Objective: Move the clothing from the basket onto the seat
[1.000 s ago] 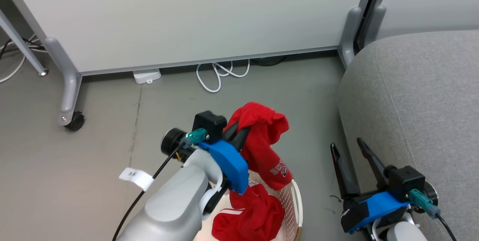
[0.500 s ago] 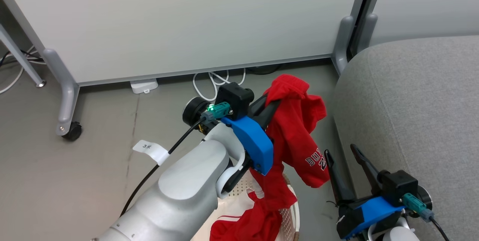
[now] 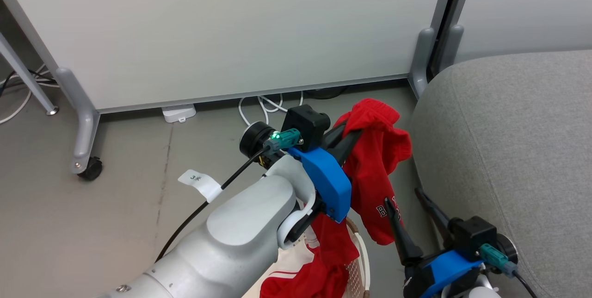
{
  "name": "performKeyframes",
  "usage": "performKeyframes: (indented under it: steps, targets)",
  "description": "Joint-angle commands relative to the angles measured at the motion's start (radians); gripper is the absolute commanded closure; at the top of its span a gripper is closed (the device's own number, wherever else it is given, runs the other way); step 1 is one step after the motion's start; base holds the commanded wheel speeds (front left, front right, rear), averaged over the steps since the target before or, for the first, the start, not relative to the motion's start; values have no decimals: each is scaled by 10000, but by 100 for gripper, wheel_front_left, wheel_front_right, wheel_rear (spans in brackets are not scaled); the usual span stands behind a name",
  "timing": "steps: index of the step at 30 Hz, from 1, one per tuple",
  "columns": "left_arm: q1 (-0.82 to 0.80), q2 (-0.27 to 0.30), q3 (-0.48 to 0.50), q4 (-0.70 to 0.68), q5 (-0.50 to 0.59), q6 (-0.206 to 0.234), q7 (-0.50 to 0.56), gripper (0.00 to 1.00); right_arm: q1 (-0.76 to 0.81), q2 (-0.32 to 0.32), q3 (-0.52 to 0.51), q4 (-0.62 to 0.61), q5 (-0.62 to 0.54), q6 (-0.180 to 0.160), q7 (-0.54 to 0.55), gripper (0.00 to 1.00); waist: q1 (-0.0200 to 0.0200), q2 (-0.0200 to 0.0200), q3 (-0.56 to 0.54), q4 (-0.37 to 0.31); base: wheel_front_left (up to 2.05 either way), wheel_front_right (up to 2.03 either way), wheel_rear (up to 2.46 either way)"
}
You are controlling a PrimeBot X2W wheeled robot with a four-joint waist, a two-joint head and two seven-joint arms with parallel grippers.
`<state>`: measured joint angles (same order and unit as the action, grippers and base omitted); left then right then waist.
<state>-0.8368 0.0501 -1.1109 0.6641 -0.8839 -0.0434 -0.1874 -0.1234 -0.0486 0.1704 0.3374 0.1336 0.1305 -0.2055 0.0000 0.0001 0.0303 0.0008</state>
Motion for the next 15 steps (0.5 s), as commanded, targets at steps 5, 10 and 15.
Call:
performKeyframes:
  steps: [5, 10, 15]
  targets:
    - [-215, 8, -353, 53, -367, 132, -175, 100, -301, -34, 555, 125, 12, 5, 250, 0, 0, -1, -44, -11, 0, 0, 0]
    - [-249, 8, -692, 57, -685, 185, -276, 100, -688, -34, 787, 504, -18, 5, 512, 0, 0, -1, -172, -1, 0, 0, 0]
    - [-338, 9, -981, 8, -959, 253, -330, 100, -1164, -32, 1046, 966, 34, 5, 792, 0, 0, -1, -247, 37, 0, 0, 0]
